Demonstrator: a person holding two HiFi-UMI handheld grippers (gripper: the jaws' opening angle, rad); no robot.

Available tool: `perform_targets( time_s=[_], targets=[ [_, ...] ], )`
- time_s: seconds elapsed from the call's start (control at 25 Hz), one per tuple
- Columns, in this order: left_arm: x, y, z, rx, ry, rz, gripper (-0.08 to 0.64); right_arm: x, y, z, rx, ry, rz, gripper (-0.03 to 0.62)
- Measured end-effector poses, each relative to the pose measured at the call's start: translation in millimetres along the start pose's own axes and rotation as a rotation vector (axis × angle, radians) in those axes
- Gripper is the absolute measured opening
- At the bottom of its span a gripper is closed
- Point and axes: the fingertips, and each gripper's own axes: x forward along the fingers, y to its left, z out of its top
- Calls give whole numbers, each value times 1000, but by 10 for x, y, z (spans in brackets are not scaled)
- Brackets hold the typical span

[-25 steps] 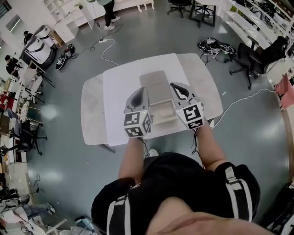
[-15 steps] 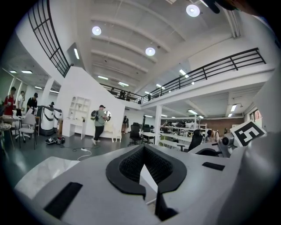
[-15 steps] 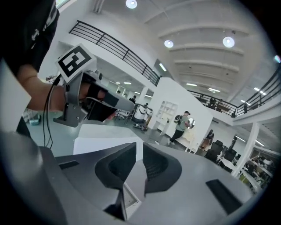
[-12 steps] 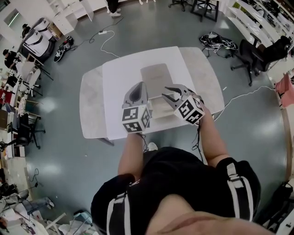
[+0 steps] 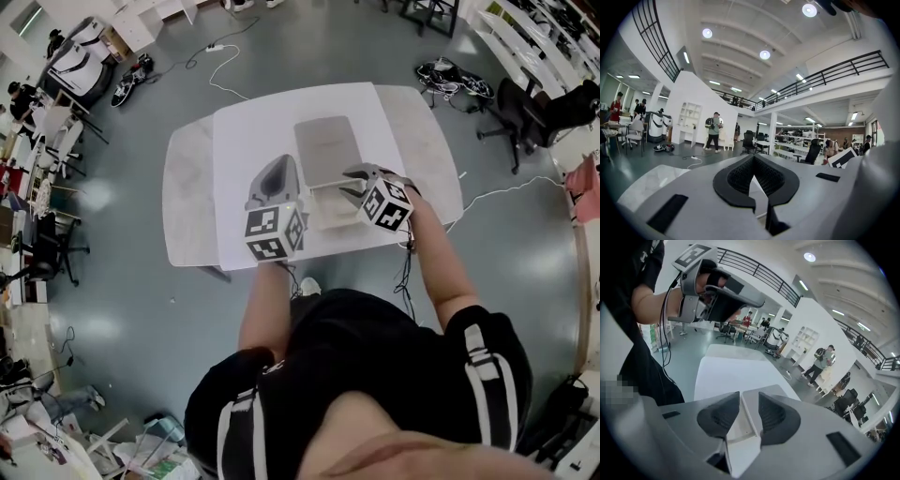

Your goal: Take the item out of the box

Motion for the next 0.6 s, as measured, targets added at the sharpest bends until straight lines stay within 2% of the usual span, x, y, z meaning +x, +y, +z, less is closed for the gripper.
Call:
perform_targets(
  time_s=[0.2,0.6],
  targets=[
    [-56,109,-34,1,10,13,11,266,93,-264,-42,83,61,109],
    [-155,253,-41,11,27,48,11,659,387,-787,-58,227,217,112]
  ],
)
